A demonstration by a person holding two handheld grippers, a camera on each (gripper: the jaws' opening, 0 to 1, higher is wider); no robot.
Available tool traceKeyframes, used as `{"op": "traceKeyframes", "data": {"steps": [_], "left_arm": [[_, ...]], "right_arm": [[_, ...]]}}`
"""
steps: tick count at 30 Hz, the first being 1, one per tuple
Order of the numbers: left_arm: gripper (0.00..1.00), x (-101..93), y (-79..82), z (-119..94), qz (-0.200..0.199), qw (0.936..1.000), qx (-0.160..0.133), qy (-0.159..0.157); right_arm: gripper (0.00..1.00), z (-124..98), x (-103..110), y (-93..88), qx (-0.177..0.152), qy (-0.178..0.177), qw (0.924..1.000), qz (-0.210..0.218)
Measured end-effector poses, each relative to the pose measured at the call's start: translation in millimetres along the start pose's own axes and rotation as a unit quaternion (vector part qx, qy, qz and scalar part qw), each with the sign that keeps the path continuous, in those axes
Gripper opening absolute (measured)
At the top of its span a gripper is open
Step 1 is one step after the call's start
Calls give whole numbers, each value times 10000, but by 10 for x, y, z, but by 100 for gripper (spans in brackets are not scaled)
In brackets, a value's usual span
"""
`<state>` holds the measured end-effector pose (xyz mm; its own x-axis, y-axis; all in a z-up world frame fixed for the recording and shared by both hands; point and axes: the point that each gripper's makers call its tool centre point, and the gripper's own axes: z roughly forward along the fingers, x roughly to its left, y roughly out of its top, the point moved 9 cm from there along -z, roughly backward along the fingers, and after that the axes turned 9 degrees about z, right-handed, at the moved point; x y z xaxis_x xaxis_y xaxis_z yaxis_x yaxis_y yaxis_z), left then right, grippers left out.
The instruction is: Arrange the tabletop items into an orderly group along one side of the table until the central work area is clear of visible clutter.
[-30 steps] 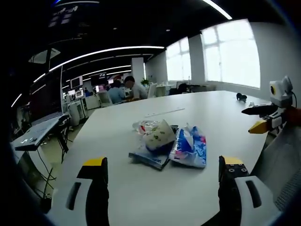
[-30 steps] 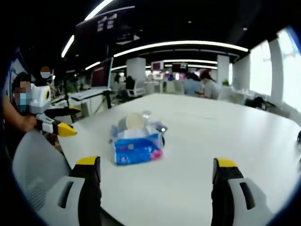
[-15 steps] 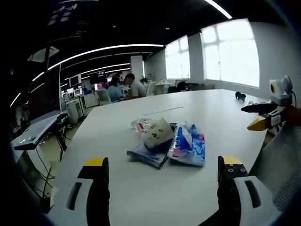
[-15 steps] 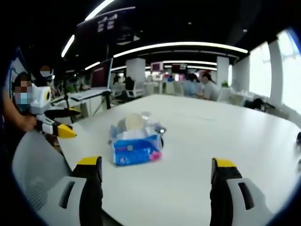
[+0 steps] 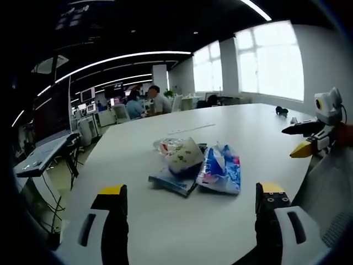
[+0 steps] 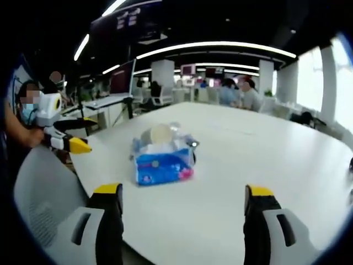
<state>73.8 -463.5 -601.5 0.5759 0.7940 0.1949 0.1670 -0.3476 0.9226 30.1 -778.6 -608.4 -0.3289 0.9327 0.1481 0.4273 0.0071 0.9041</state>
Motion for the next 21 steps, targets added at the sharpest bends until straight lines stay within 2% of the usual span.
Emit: {"op": "traceKeyframes", "data": {"steps": [6,10,17,21], "left_arm": [[95,2,3,-7,-17,10000,-12,12],[94,-20,-4,-3,97,9999,64,-16],[94,-11,10,-25,122,9999,15,34],[93,-24,2,-18,124,9999,69,-35]], "right_arm": [[89,-10,2,6,-57,20,10000,-10],[88,8,32,-14,64,91,9998,-139],[88,-15,32,0,-20,72,9998,-168],[88,22,36,-41,216,69,9995,-229]]}}
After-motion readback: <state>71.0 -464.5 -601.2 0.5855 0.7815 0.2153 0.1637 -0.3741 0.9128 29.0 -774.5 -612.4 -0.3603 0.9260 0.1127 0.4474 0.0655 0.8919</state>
